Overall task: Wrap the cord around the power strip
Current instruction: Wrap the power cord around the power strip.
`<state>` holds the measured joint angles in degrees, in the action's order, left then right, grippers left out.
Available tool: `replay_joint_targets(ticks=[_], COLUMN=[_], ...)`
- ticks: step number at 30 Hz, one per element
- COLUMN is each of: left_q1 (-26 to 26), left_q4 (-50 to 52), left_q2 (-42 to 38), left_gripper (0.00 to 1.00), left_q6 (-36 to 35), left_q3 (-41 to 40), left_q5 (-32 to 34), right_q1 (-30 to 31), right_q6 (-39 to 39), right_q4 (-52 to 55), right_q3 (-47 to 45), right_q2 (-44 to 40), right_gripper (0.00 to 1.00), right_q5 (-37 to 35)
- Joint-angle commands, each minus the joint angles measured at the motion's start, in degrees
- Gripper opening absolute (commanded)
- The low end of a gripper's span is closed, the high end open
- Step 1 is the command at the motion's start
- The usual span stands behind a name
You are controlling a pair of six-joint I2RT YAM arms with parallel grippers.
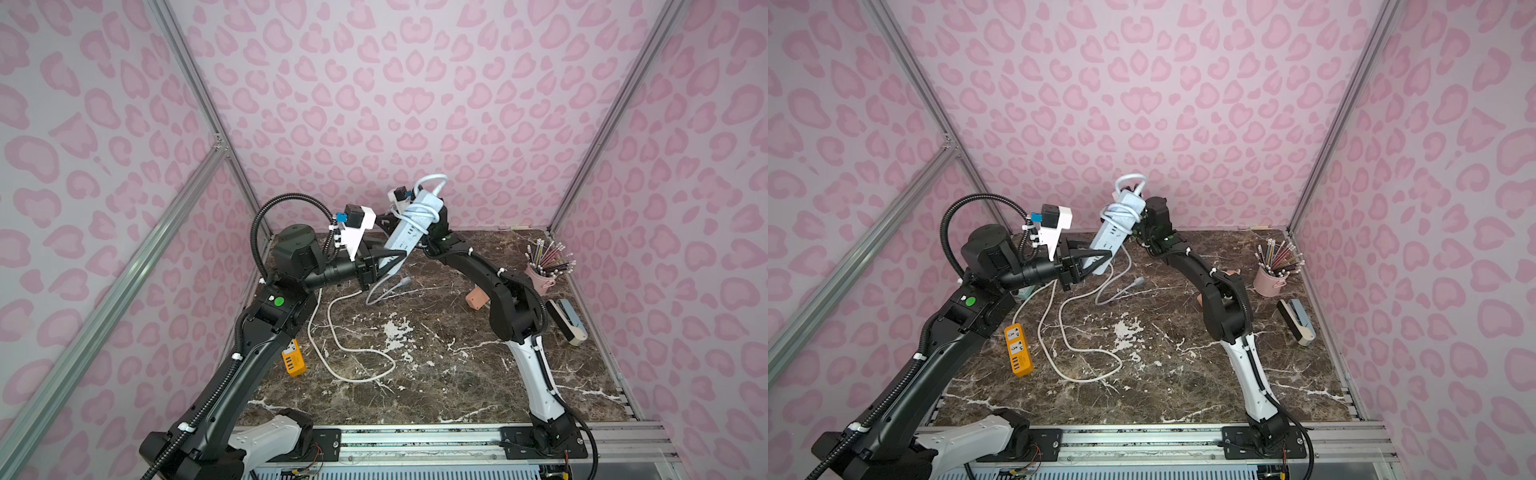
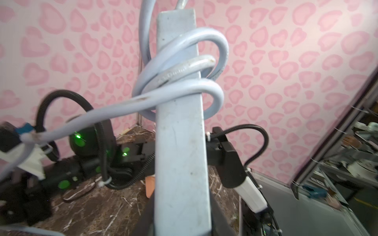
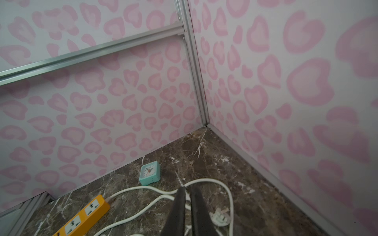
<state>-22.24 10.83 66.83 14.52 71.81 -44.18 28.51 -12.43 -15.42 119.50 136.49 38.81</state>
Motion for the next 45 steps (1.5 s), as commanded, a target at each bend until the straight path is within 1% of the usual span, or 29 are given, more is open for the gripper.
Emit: replay_joint_targets(ticks=[1, 2, 3, 5, 6, 8, 11, 12, 13, 15, 16, 18, 19, 21, 23, 24, 26, 27, 30, 33, 35, 38, 40, 42, 43, 44, 45], left_q1=[3.1, 4.1, 5.3, 8.2, 10.0, 13.3, 16.0, 17.1, 18.7, 21.1, 21.2, 20.9, 20.3, 18.9, 17.5, 17.0, 15.7, 14.7, 9.7, 3.5, -1.1, -5.8, -7.1, -7.5, -7.5, -7.4, -7.4], left_q4=[-18.0, -15.2, -11.4, -5.2, -2.5, 2.7, 11.4, 13.4, 13.6, 11.6, 10.8, 11.9, 13.3, 16.7, 23.6, 26.1, 31.2, 33.0, 39.5, 45.5, 47.7, 48.4, 49.0, 49.5, 49.8, 50.7, 51.7], left_q2=[-1.0, -0.9, -0.9, -0.7, -0.4, 0.2, 2.4, 3.4, 3.9, 4.0, 4.2, 6.0, 7.2, 9.7, 13.5, 14.9, 16.9, 17.3, 18.8, 19.5, 18.9, 17.3, 16.6, 16.2, 16.1, 16.3, 16.7], left_gripper=[0.03, 0.03, 0.03, 0.03, 0.03, 0.03, 0.03, 0.03, 0.03, 0.03, 0.03, 0.03, 0.03, 0.03, 0.03, 0.03, 0.03, 0.03, 0.03, 0.03, 0.03, 0.03, 0.03, 0.03, 0.03, 0.03, 0.03], left_q6=[1.2, -0.7, -2.8, -6.7, -7.6, -9.4, -12.7, -12.6, -11.7, -8.9, -8.7, -8.9, -10.0, -14.0, -17.8, -19.0, -20.4, -20.6, -21.8, -22.8, -23.4, -23.8, -23.8, -23.5, -23.0, -23.2, -24.0], left_q3=[0.9, 1.5, 4.4, 7.0, 8.0, 9.3, 11.0, 11.3, 10.9, 8.9, 8.1, 7.8, 7.6, 6.7, 6.8, 6.5, 5.3, 4.7, 4.7, 5.5, 5.6, 5.7, 6.2, 7.0, 7.7, 8.5, 9.5], left_q5=[2.7, 4.6, 8.9, 15.1, 18.4, 22.2, 34.9, 40.6, 42.3, 41.7, 41.3, 41.8, 43.9, 49.8, 54.4, 54.8, 52.6, 50.8, 42.9, 33.2, 26.0, 20.7, 19.6, 22.5, 25.8, 27.3, 26.3], right_q1=[0.2, 0.1, -0.2, -0.7, -0.9, -0.9, 0.7, 1.9, 3.6, 8.0, 10.2, 13.9, 15.1, 16.2, 16.4, 16.3, 15.8, 15.2, 12.3, 9.4, 6.6, 3.0, 1.7, 1.1, 1.1, 1.0, 1.0], right_q6=[-9.4, -10.5, -11.5, -12.2, -11.5, -7.6, 2.8, 8.0, 13.4, 25.6, 31.3, 38.8, 42.2, 47.3, 51.3, 52.9, 56.1, 56.3, 55.2, 56.5, 55.6, 56.2, 57.9, 59.2, 59.4, 59.2, 58.5], right_q4=[-2.4, -2.7, -2.6, -1.3, -0.3, 1.6, 3.9, 4.7, 5.1, 5.1, 5.2, 4.5, 4.0, 2.6, -0.3, -1.8, -3.9, -4.2, -3.5, 0.8, 5.7, 13.4, 17.5, 21.8, 23.8, 24.9, 24.7], right_q3=[-8.2, -10.8, -13.4, -18.0, -20.5, -25.1, -30.2, -31.2, -32.1, -34.4, -35.2, -35.4, -35.0, -34.3, -33.9, -33.7, -32.3, -31.2, -26.1, -18.7, -12.4, -5.0, -2.6, -0.5, 0.1, 0.4, 0.2], right_q2=[-3.6, -4.9, -6.9, -9.7, -11.7, -15.5, -21.6, -23.5, -25.4, -28.5, -29.7, -31.1, -31.8, -33.4, -35.5, -36.4, -37.5, -37.7, -36.1, -31.3, -27.3, -21.8, -19.3, -17.6, -17.2, -17.1, -17.3], right_gripper=[0.0, 0.0, 0.0, 0.0, 0.0, 0.0, 0.0, 0.0, 0.0, 0.0, 0.0, 0.0, 0.0, 0.0, 0.0, 0.0, 0.0, 0.0, 0.0, 0.0, 0.0, 0.0, 0.0, 0.0, 0.0, 0.0, 0.0], right_q5=[-5.7, -6.9, -8.3, -11.4, -13.5, -18.1, -25.9, -27.6, -28.8, -30.7, -32.8, -40.0, -43.2, -45.5, -45.8, -45.8, -43.7, -41.9, -35.1, -31.6, -28.2, -23.1, -21.2, -21.0, -21.6, -22.0, -22.1])
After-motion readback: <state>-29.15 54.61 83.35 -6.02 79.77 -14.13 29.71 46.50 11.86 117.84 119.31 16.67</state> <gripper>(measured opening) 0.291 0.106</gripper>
